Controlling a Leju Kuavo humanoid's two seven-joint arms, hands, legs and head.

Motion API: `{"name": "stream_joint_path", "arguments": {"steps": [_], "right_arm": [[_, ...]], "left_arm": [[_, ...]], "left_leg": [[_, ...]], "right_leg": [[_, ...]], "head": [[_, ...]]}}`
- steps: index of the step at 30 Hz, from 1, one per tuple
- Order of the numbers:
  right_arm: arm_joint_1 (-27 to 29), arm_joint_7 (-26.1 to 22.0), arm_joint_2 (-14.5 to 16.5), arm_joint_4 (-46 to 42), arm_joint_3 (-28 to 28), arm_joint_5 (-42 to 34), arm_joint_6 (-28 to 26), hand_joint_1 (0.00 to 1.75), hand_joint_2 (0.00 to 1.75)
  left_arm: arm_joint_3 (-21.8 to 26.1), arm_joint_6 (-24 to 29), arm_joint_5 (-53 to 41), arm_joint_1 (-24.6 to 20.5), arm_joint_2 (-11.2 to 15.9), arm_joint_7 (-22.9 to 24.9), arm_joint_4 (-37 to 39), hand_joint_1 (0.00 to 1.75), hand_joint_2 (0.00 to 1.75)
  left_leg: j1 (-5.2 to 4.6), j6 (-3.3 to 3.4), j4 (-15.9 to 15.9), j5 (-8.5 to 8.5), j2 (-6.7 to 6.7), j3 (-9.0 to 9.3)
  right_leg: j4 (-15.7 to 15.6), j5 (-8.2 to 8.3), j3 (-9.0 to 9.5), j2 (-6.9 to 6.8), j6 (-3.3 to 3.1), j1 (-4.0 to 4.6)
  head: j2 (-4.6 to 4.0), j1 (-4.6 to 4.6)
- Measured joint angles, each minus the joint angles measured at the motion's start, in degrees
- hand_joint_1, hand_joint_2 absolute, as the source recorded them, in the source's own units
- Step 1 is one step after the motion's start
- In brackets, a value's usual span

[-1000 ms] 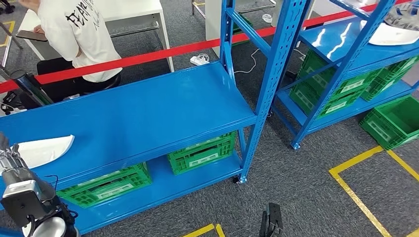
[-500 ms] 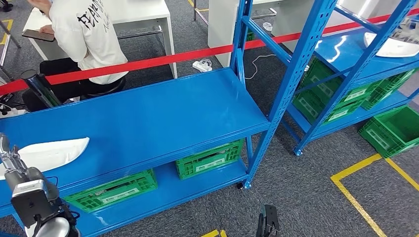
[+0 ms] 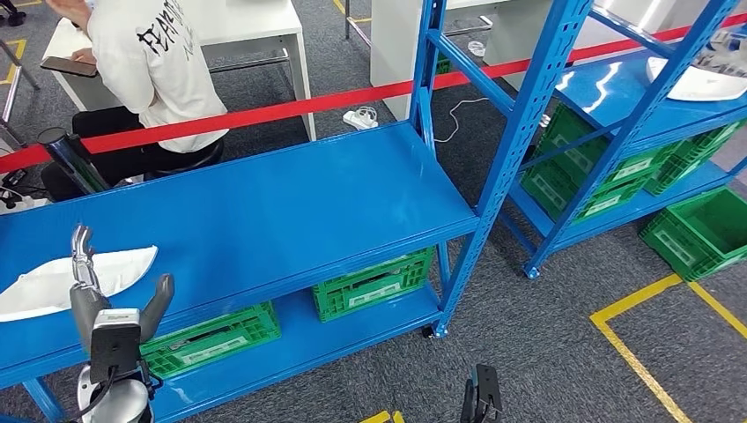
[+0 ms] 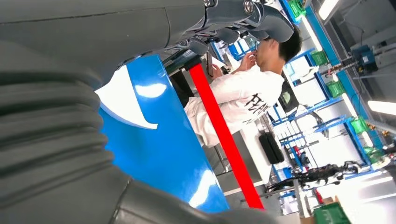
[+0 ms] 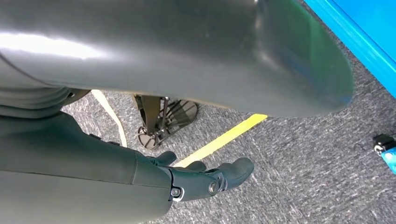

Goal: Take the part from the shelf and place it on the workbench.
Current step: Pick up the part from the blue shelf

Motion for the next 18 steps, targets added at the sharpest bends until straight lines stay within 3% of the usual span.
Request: {"name": "stream_joint_path", "arguments": {"steps": [7,14,18], "right_arm": [[0.0,1.3,-0.4,0.0,0.0,0.7,0.5,0.00,0.00],[-0.1,2.4,0.4,0.0,0.0,0.7,1.2,0.00,0.00],[-0.1,3.1,1.4,0.0,0.0,0.6,1.1,0.00,0.00]], "left_arm": [[-2.8,-0.3,-8.2,-4.9,-0.6,0.0,9.2,0.00,1.75],[-3.9,-12.1,-7.5,-8.8,-0.8,0.0,15.5,0.00,1.75],[-4.1,-16.0,-6.1,-9.2,-0.8,0.0,17.9,0.00,1.75]], "left_leg": [[0.02,-0.07,-0.1,0.05,-0.02,0.06],[0.02,-0.09,-0.1,0.06,-0.01,0.09],[0.02,-0.09,-0.1,0.07,-0.02,0.10]], "right_leg": [[0.1,-0.03,0.00,-0.01,-0.04,0.03],[0.2,-0.04,0.00,-0.01,-0.07,0.03],[0.2,-0.07,-0.02,-0.01,-0.11,0.03]], "head": [[0.00,0.01],[0.00,0.00],[0.00,0.00]]}}
